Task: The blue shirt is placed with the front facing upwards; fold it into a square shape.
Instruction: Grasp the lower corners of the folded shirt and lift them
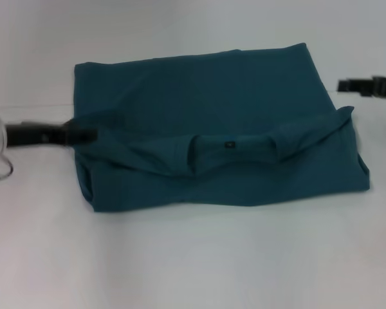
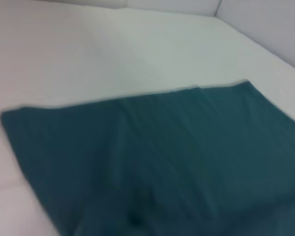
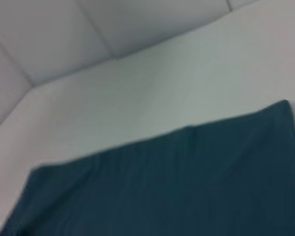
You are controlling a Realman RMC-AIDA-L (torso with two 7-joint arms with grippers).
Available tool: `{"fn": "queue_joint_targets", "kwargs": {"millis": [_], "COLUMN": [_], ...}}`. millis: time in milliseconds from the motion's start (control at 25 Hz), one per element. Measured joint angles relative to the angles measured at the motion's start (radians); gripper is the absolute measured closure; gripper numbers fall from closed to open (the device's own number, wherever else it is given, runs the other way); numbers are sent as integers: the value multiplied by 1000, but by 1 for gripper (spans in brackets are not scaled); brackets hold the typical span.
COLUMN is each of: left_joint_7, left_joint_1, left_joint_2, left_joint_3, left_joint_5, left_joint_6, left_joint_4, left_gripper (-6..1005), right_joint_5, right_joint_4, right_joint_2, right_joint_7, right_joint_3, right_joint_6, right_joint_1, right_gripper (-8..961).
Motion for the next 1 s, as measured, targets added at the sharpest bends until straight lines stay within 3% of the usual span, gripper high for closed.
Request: {"fn": "queue_joint_targets", "kwargs": {"millis": [80,160,240,440,1000], "left_joint_7": [5,-1,-22,-36,-27], "left_joint_1": [69,153,201,225,175], "left_joint_2": [-51,-79,-79,-77,-77], "left_joint_3": [42,130,199,237,248], "left_joint_5": [0,-21,-54,-77,-67], "left_joint_6": [5,-4,-21,-42,-59], "left_joint_4": [110,195,211,154,35], "left_gripper": [551,452,388,373,384], "right_joint_5": [9,22,41,73,73], "right_joint_4": [-68,-119,-143,-144,-139], "right_joint_2": [17,37,47,60,75], "right_joint_7": [-51,-88,-112,-154,-154], "right_joint_3": [2,9,10,13,13], "right_joint_6": [-57,-98,-127,-161,-161], "right_joint_1": [-60,-115,-160,-219,-227], "right_gripper": [356,245,126,128,135]}}
